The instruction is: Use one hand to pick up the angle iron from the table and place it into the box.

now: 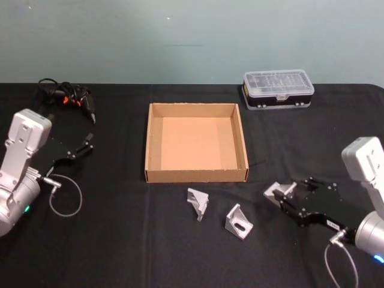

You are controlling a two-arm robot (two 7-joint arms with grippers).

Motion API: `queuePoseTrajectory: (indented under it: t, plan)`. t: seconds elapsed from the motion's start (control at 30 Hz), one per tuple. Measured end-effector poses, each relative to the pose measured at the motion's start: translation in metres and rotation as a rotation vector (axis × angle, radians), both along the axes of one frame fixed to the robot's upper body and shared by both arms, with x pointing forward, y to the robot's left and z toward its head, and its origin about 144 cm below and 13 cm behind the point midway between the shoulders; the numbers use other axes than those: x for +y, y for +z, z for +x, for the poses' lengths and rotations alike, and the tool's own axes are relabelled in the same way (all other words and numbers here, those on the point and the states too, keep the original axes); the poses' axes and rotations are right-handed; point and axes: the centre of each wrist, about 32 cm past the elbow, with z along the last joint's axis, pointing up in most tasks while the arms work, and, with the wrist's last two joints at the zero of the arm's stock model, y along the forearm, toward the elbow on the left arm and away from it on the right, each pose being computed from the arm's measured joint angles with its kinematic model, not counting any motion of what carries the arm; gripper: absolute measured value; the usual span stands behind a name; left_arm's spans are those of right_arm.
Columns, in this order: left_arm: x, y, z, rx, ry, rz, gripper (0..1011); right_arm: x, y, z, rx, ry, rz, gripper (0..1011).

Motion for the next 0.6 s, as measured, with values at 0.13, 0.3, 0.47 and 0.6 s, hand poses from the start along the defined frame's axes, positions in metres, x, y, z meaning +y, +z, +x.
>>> queuePoseTrajectory:
  t: [0.13,0.3,0.47,0.6]
  plan:
    - [0.0,0.0,0.0,0.0,0.0,0.0,1011,0.002,0.011,0.002,-0.024,0.019,0.002,481]
    - [0.0,0.0,0.0,0.0,0.0,0.0,1011,0.006,0.028,0.008,-0.062,0.037,0.003,479]
    - [0.0,0.0,0.0,0.0,0.0,0.0,1011,0.013,0.038,0.02,-0.085,0.047,-0.002,481]
    - [0.0,0.0,0.0,0.0,0.0,0.0,1011,0.019,0.043,0.034,-0.088,0.05,-0.006,479]
